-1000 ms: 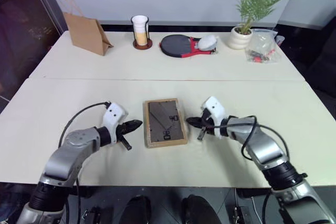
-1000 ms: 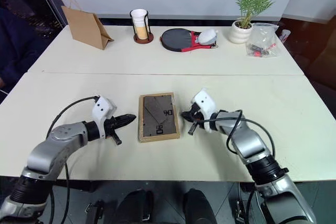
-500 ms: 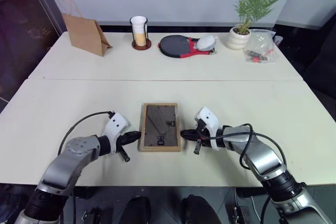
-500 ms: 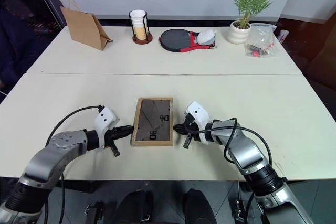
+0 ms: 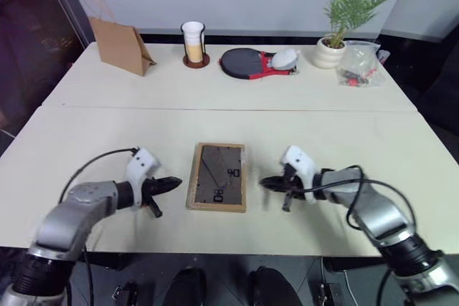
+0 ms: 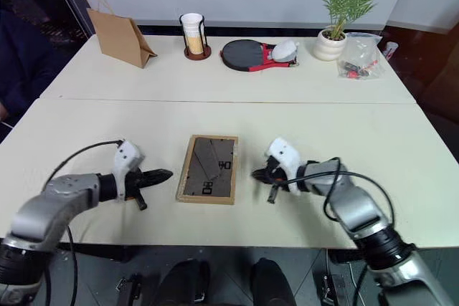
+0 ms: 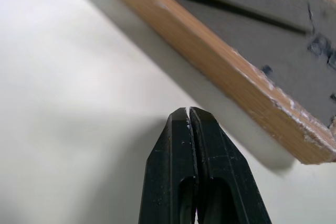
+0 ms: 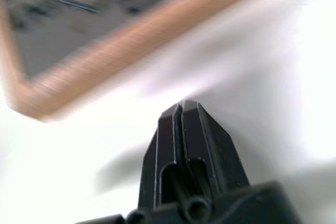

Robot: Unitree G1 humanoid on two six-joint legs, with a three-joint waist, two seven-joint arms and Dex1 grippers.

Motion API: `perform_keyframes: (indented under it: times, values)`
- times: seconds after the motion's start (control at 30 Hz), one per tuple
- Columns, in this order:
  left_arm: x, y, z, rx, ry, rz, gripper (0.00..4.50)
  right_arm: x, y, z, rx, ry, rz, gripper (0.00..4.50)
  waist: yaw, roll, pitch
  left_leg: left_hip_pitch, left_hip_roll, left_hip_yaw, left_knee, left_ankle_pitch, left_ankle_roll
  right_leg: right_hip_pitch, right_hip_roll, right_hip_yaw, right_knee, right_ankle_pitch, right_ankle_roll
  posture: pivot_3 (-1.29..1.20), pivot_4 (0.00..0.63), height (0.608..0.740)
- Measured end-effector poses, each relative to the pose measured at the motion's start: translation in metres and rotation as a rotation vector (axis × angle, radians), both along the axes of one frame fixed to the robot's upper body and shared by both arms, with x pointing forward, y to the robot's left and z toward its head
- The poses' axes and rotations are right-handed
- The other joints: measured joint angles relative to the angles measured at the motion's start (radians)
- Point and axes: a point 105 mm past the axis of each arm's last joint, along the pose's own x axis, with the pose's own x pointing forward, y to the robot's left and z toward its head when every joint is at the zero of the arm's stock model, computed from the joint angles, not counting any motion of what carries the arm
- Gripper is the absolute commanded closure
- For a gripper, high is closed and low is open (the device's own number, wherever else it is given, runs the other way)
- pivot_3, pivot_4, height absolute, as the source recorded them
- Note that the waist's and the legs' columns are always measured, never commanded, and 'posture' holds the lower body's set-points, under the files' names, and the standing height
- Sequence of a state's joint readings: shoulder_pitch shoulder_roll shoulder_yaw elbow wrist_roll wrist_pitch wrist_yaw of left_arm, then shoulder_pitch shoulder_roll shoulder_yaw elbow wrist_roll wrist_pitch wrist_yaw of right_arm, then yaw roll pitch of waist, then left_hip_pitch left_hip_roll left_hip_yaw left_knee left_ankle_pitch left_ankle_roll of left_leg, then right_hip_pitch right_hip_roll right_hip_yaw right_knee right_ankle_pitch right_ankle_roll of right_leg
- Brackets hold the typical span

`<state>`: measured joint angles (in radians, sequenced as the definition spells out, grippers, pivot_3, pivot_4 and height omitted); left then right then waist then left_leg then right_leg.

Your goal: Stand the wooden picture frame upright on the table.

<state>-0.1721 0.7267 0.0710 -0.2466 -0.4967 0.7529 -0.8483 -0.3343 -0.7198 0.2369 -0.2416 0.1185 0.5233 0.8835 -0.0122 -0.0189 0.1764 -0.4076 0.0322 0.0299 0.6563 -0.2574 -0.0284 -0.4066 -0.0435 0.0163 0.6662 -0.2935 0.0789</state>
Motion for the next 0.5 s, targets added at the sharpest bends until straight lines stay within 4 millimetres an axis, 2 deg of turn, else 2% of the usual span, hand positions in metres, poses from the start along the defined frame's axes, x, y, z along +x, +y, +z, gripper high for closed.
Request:
perform_keyframes:
  times: [0.03, 0.1, 0.17, 0.23, 0.27, 0.5]
  values:
    - [0.0, 0.0, 0.006, -0.037, 0.021, -0.002, 3.6, 0.003, -0.003, 0.006, -0.011, -0.032, 0.0, 4.5, -0.001, 0.0, 0.0, 0.0, 0.0, 0.0, 0.0, 0.0, 0.0, 0.0, 0.0, 0.0, 0.0, 0.0, 0.0, 0.0, 0.15, 0.74]
    - [-0.002, -0.005, 0.014, -0.111, 0.083, -0.028, 2.61, 0.006, -0.003, 0.015, -0.032, -0.087, 0.019, 4.5, -0.004, 0.0, 0.0, 0.0, 0.0, 0.0, 0.0, 0.0, 0.0, 0.0, 0.001, 0.0, 0.001, 0.0, 0.0, 0.0, 0.15, 0.74]
    - [-0.005, -0.009, 0.017, -0.176, 0.16, -0.036, 1.57, 0.006, -0.004, 0.017, -0.058, -0.117, 0.04, 4.5, -0.004, 0.0, 0.0, 0.0, 0.0, 0.0, 0.0, 0.0, 0.0, 0.0, 0.001, 0.0, 0.001, 0.0, 0.0, 0.0, 0.15, 0.74]
    - [0.001, -0.01, 0.022, -0.262, 0.262, 0.0, 0.46, 0.005, -0.003, 0.017, -0.084, -0.134, 0.072, 4.5, -0.003, 0.0, 0.0, 0.0, 0.0, -0.001, 0.002, 0.0, 0.0, 0.0, 0.001, 0.0, 0.001, 0.0, 0.0, 0.0, 0.15, 0.74]
    - [0.003, -0.009, 0.024, -0.29, 0.301, 0.018, 0.05, 0.004, -0.001, 0.016, -0.09, -0.136, 0.091, 4.5, -0.003, 0.0, 0.0, 0.0, 0.0, -0.001, 0.002, 0.0, 0.0, 0.0, 0.002, 0.0, 0.001, 0.0, 0.0, 0.0, 0.15, 0.74]
    - [0.005, -0.017, 0.02, -0.373, 0.586, 0.08, 0.05, -0.009, 0.015, -0.008, -0.156, -0.07, 0.206, 4.5, -0.004, 0.0, 0.0, 0.0, 0.0, -0.001, 0.006, 0.0, 0.001, 0.002, 0.002, -0.001, 0.002, 0.0, 0.001, 0.0, 0.15, 0.74]
